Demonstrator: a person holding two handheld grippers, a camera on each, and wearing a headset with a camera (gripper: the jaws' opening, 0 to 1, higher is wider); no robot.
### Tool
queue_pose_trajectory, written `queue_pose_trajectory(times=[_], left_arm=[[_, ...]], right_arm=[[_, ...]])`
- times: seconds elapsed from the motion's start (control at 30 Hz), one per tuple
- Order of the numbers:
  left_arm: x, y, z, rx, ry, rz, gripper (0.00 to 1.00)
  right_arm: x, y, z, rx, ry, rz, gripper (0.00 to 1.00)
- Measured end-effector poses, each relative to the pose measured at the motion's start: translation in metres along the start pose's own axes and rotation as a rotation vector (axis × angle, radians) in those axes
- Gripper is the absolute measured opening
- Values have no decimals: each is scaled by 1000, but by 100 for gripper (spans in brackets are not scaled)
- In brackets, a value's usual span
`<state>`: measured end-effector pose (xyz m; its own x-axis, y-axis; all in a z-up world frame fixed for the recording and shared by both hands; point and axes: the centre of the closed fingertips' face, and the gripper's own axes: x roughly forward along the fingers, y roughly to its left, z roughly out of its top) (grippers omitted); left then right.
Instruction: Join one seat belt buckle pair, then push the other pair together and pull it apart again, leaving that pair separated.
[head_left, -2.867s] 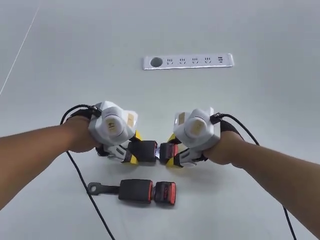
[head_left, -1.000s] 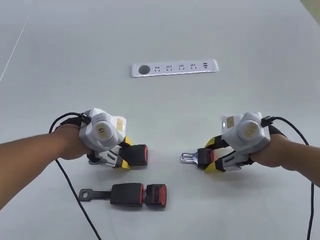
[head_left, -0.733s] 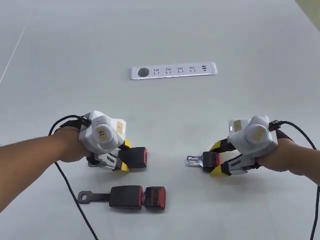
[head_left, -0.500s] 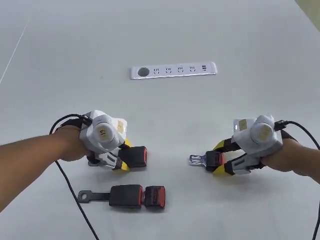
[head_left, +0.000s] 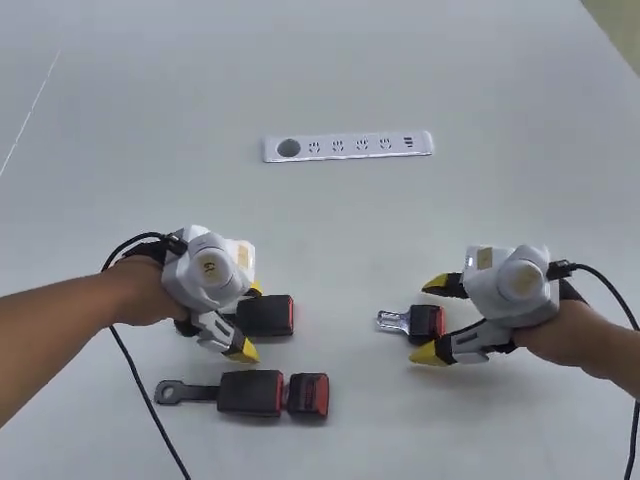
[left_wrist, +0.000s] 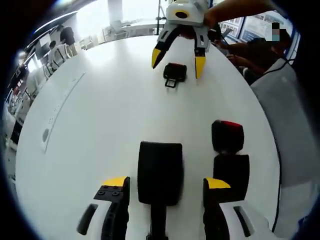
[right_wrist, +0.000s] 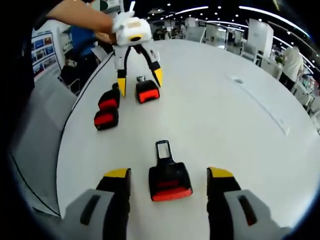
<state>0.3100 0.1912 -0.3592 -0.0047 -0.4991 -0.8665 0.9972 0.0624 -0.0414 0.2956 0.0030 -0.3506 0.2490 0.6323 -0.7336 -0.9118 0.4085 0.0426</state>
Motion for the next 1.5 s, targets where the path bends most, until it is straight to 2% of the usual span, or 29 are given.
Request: queue_pose_trajectory(times=[0.07, 0.1, 0.13, 0.17, 0.2, 0.27, 0.33, 0.37, 0.4, 0.43, 0.47, 0.53, 0.57, 0.67, 0.73, 0.8, 0.9, 1.0, 1.1, 1.13, 1.17, 1.23, 1.3, 1.33, 1.43, 1.5], left_arm=[[-6, -1, 8, -90, -67, 7, 66], [-9, -3, 14, -113, -111, 0, 68], [-16, -5, 20, -150, -151, 14, 69], [-20, -4, 20, -173, -156, 31, 72], [-24, 2, 13, -199, -142, 79, 76], [-29, 5, 11, -219, -159, 122, 83], [-40, 0, 14, -278, -223, 152, 89], [-44, -3, 15, -295, -246, 156, 93], [-48, -3, 14, -316, -259, 173, 94], [-54, -1, 10, -350, -266, 212, 95], [-59, 0, 7, -377, -275, 236, 94], [-72, 0, 8, -468, -353, 287, 96], [-77, 0, 7, -499, -378, 309, 97], [-94, 0, -3, -558, -419, 395, 99], [-106, -6, -5, -629, -484, 423, 100], [-112, -15, -14, -643, -480, 458, 100], [-123, -34, -18, -686, -520, 484, 100], [-131, -46, -24, -712, -529, 511, 100], [-141, -60, -32, -739, -557, 536, 100], [-142, -62, -35, -743, -558, 539, 100], [-144, -69, -38, -754, -561, 545, 100], [-144, -79, -46, -781, -533, 549, 100], [-149, -86, -49, -774, -551, 570, 99], [-150, -90, -55, -783, -542, 579, 98], [-150, -103, -60, -810, -551, 568, 98], [-148, -112, -62, -806, -547, 563, 98]], right_arm=[[-3, 0, 7, 59, -44, -30, 65], [-5, -2, 11, 76, -71, -57, 67], [-8, -5, 13, 79, -89, -100, 68], [-9, -6, 13, 85, -92, -124, 70], [-11, -7, 13, 94, -93, -153, 72], [-15, -6, 17, 131, -120, -201, 74], [-20, -7, 19, 171, -133, -265, 80], [-24, -8, 24, 178, -165, -301, 82], [-27, -7, 27, 190, -186, -319, 83], [-31, -6, 27, 232, -201, -339, 83], [-32, -5, 27, 256, -207, -347, 83], [-38, -1, 28, 269, -218, -369, 85], [-40, 1, 30, 274, -225, -380, 86], [-50, 7, 37, 290, -270, -412, 87], [-57, 9, 38, 310, -293, -447, 89], [-63, 15, 40, 335, -304, -464, 91], [-70, 24, 39, 352, -313, -479, 91], [-76, 35, 37, 358, -319, -489, 92], [-84, 51, 36, 361, -327, -498, 94], [-86, 54, 35, 361, -328, -499, 94], [-88, 58, 34, 363, -328, -500, 94], [-93, 67, 30, 379, -335, -508, 94], [-100, 76, 27, 379, -343, -521, 95], [-102, 82, 25, 378, -344, -523, 96], [-109, 92, 20, 376, -340, -531, 96], [-116, 95, 16, 385, -349, -546, 96]])
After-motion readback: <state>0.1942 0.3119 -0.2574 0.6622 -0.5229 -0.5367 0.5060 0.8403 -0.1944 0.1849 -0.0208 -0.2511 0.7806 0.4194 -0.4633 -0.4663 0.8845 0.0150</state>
